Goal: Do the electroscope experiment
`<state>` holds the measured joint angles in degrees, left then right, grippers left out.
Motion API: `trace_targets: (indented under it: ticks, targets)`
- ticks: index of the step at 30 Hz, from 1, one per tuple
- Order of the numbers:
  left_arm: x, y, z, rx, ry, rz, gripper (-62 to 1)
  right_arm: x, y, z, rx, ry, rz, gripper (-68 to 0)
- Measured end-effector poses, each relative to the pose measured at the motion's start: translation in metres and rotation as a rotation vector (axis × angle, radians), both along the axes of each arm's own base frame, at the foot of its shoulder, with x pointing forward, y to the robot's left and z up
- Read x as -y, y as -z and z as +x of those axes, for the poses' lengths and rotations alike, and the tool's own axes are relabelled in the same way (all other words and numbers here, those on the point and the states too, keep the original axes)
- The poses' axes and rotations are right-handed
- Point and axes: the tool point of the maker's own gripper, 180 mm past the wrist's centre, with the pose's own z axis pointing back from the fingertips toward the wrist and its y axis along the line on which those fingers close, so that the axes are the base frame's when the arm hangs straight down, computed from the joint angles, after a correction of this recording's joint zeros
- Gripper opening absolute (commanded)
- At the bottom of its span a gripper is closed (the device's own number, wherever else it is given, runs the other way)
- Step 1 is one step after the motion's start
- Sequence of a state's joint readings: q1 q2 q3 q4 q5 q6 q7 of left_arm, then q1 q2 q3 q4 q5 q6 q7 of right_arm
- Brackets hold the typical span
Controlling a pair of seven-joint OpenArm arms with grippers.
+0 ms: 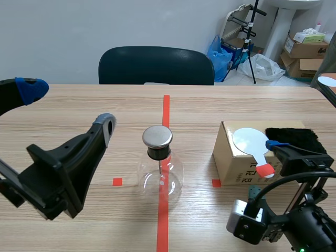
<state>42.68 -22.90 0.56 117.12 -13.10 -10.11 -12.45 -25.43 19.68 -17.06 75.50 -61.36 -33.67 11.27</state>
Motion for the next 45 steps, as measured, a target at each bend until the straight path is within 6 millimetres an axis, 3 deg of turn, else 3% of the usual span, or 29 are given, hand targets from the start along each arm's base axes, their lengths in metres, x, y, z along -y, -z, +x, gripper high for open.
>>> trace_targets:
  ticks: [6, 13, 18, 45]
  targets:
    - [0.0, 0.0, 0.0, 0.0, 0.0, 0.0, 1.4, 0.0003, -0.0001, 0.0002, 0.0, 0.002, 0.0, -35.7]
    - [0.0, 0.0, 0.0, 0.0, 0.0, 0.0, 1.4, 0.0028, -0.0011, 0.0028, 0.005, 0.015, -0.003, -51.0]
    - [0.0, 0.0, 0.0, 0.0, 0.0, 0.0, 1.4, 0.0028, -0.003, 0.0054, 0.013, 0.015, -0.002, -67.0]
    - [0.0, -0.0019, -0.0001, 0.009, 0.001, -0.006, 1.4, 0.0028, -0.0035, 0.0056, 0.016, 0.015, -0.002, -66.7]
